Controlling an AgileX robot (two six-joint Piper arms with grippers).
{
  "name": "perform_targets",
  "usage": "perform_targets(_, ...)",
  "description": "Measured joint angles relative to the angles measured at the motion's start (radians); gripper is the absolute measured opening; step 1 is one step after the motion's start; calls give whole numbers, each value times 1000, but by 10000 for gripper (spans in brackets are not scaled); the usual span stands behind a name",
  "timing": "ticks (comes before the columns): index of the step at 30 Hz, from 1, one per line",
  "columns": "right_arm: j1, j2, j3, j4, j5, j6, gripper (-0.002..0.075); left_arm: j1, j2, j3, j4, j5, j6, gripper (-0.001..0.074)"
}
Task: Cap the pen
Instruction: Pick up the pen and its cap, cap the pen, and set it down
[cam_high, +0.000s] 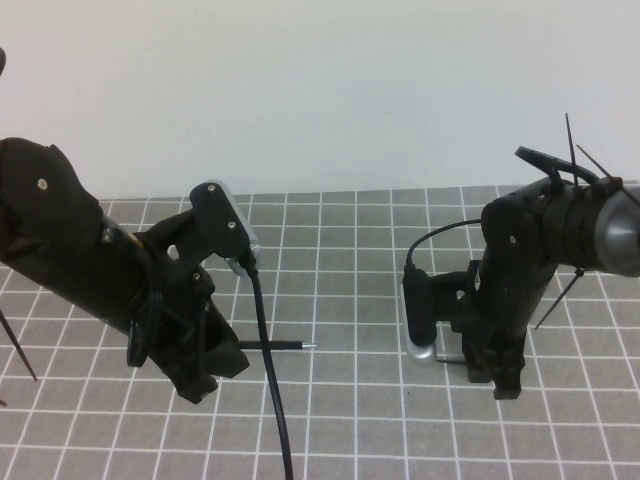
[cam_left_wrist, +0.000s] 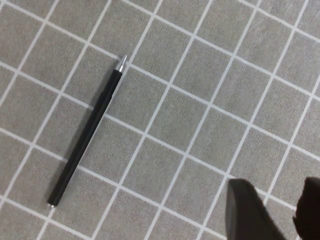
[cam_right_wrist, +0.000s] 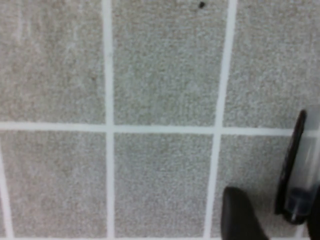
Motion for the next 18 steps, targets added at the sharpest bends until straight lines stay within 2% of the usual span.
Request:
perform_targets(9,0,0,-9,-14,13,35,-5,0,0,0,0,-8,0,217)
perform_targets(18,0,-17,-11,-180,54,148,-3,0,0,0,0,-17,-4,217)
